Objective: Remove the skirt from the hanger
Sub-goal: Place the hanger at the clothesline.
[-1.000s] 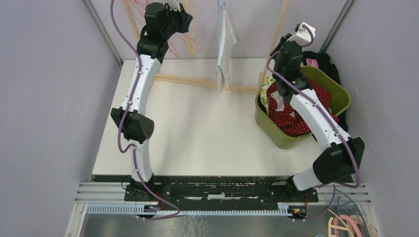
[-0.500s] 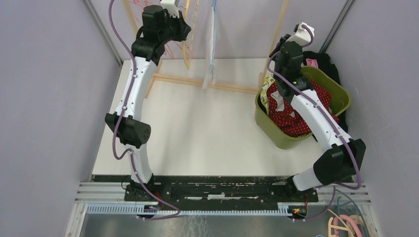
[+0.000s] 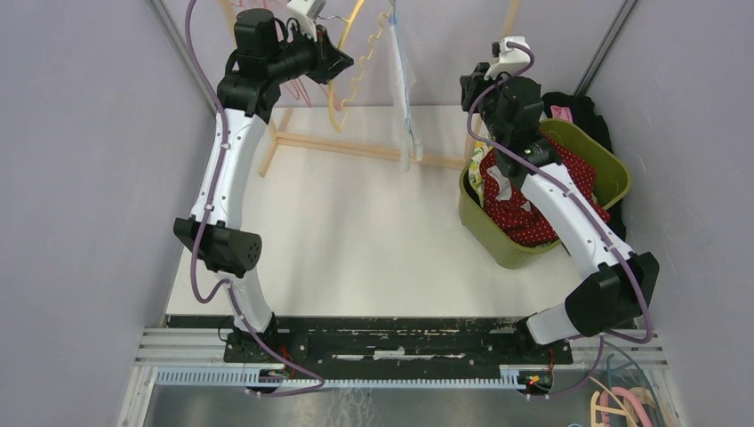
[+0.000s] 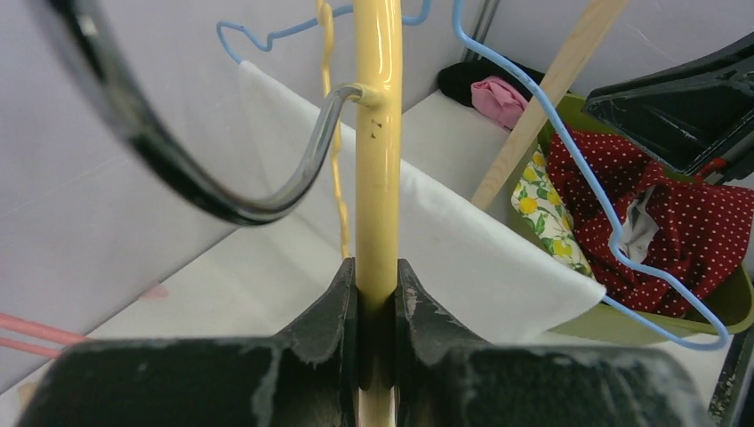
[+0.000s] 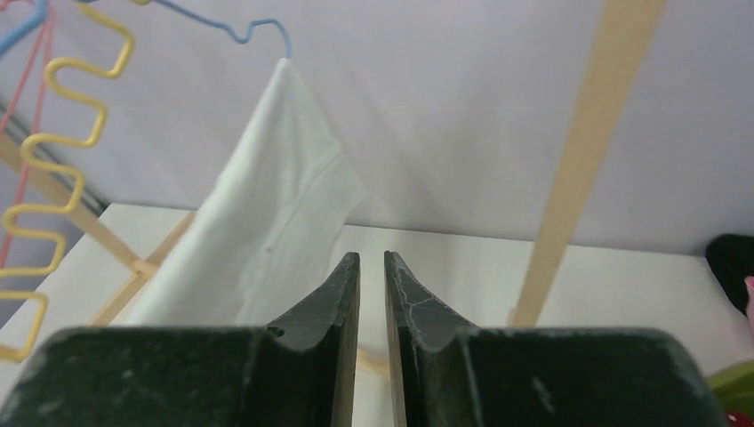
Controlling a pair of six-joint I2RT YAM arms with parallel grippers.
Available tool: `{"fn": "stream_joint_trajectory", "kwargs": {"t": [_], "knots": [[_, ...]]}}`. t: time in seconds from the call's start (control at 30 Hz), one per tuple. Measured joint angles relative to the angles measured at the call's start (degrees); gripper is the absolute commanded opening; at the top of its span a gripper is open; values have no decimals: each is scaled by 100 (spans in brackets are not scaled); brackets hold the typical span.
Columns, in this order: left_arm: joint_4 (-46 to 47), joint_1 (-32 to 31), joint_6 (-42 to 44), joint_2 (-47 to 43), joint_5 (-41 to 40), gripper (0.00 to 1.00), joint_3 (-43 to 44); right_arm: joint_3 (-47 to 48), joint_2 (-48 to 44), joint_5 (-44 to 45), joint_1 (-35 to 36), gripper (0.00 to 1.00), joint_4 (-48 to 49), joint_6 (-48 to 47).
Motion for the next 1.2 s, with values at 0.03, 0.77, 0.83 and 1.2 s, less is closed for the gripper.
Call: {"fn": "stream_joint_trajectory", "kwargs": {"t": [0.03,0.77,0.83,1.2], "knots": [[2,17,7,-20,79,3,-17,0,-13,-118,35,21,15,-59],[245,50,-417,890,-1185,3,1126,557,120,-450,369,18,33,-459],[260,37,-492,1032,-1373,3,1285,570,155,-444,382,18,28,-485],[341,-157,-568,1392,-1832,3,1453,804,212,-409,745,20,-195,-745]]}}
